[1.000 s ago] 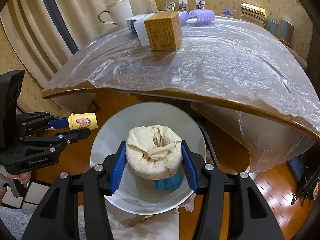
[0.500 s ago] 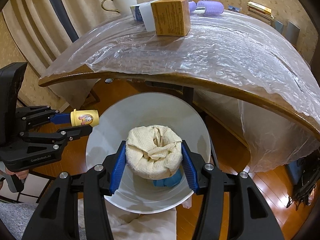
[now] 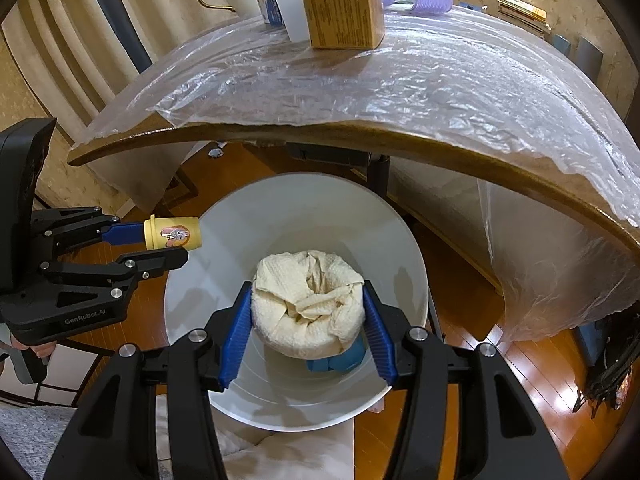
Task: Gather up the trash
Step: 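Lower the bottle and cloth bundle into the bucket with both tools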
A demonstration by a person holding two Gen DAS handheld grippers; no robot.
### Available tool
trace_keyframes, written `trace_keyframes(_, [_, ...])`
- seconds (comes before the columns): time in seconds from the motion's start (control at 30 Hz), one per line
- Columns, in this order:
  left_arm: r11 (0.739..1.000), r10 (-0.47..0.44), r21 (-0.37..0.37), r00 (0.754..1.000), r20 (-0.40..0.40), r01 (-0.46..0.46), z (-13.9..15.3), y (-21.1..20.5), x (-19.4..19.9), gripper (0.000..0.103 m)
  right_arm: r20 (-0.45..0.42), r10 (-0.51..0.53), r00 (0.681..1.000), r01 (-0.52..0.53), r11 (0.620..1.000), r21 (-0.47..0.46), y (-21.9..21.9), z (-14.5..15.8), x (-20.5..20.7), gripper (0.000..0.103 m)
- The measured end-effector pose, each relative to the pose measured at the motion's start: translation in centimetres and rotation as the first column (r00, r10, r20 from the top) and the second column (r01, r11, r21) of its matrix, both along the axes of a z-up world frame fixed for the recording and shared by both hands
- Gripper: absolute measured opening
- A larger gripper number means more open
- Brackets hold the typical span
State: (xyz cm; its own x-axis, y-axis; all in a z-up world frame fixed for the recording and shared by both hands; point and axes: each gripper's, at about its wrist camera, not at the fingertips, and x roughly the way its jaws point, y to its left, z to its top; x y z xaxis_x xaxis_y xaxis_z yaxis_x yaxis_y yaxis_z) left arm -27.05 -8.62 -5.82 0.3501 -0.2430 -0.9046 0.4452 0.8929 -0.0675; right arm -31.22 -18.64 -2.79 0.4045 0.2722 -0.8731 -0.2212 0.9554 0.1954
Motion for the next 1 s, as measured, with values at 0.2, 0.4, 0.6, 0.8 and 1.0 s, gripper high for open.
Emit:
trace_keyframes(0.2, [1.0,-0.005,0.019,1.0,-0.007,0.005,-0.8,-0.4,0.2,0.038,-0.014,-0.009,1.0,0.009,1.0,-0.007,0.0,-0.5,0.2,0.051])
trace_keyframes(0.4, [1.0,-0.005,0.029,1.0,-0.017,0.006,-1.6,-0.8,0.6,0.038,-0.027,-0.018,0.999,0.018,1.0,-0.013,0.0,-1.0,0.5,0.051])
trace_keyframes(0.6, [0.999,-0.01,0.042,1.0,-0.025,0.011,-2.4,-1.2,0.9,0.038,-0.042,-0.024,0.999,0.023,1.0,-0.018,-0.1,-1.6,0.9,0.051])
trace_keyframes(0.8, [0.999,-0.011,0.05,0.999,-0.035,0.013,-3.1,-1.1,1.1,0.038,-0.051,-0.029,0.998,0.028,0.999,-0.022,-0.1,-1.9,1.1,0.051])
trace_keyframes(1.0, [0.998,-0.011,0.056,0.999,-0.041,0.013,-3.4,-1.2,1.2,0.038,-0.057,-0.031,0.998,0.03,0.999,-0.026,0.1,-1.9,1.3,0.051])
